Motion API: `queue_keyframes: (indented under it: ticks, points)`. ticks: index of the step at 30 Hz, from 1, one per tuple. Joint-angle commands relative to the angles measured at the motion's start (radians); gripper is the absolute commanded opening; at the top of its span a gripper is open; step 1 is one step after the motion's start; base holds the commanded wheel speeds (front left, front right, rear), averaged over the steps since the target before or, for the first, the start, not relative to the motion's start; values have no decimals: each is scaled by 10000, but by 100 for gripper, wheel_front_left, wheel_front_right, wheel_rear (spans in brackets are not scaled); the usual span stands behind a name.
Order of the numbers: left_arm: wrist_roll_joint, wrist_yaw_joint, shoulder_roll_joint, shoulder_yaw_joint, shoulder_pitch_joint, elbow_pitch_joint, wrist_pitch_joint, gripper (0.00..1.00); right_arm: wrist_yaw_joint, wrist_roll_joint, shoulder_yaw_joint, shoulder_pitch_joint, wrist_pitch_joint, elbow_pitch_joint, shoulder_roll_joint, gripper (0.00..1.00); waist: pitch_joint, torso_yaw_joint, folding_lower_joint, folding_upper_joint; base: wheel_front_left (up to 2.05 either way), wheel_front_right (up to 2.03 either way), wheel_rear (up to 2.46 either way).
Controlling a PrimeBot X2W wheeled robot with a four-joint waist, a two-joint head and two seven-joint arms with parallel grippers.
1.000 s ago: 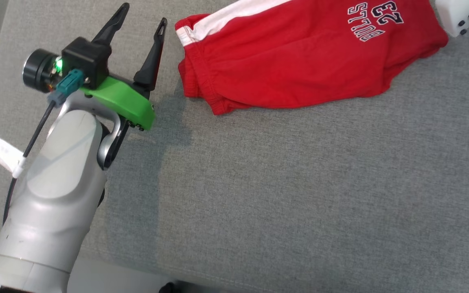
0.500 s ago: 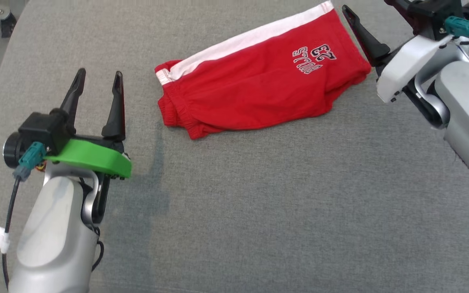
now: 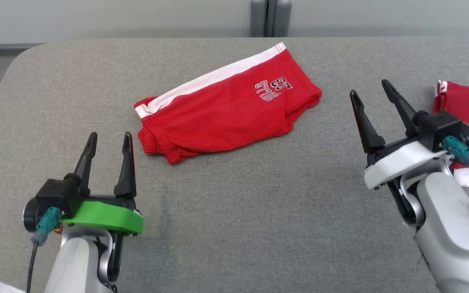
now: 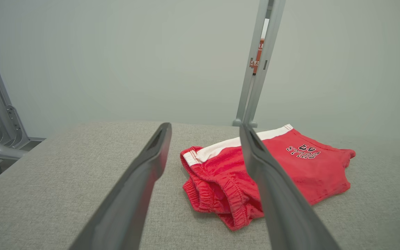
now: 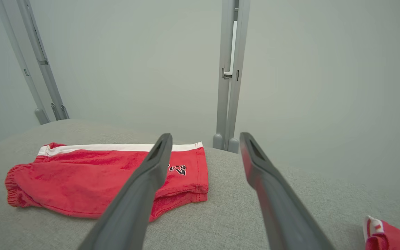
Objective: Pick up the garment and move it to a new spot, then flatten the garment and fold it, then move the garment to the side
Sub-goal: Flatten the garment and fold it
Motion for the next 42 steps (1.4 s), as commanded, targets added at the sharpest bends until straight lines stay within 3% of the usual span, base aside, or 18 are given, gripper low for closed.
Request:
queue_keyframes:
  ticks: [1,9,19,32,42]
  points:
    - [128,-35,-83,111,333,-92,-27,100,-12,-196,-255,444,-21,-194,337,100,-290,-321,1,0,0,0,0]
    - [485,-117,-388,342,1330,-356,-27,100,-12,-871,-1161,1986,-22,-810,1359,100,-399,-519,1,0,0,0,0]
    - [474,-172,-471,236,1274,-290,-26,100,-12,-1013,-1513,2390,-22,-792,1673,100,-275,-378,1,0,0,0,0]
    - [-194,-13,-468,-349,803,-305,-27,100,-7,1222,-1479,923,448,848,2039,100,628,784,1,0,0,0,0]
    - [-730,131,-467,-1280,275,-38,-26,100,-7,3700,-2719,-768,1758,2630,2298,100,1361,1915,1,0,0,0,0]
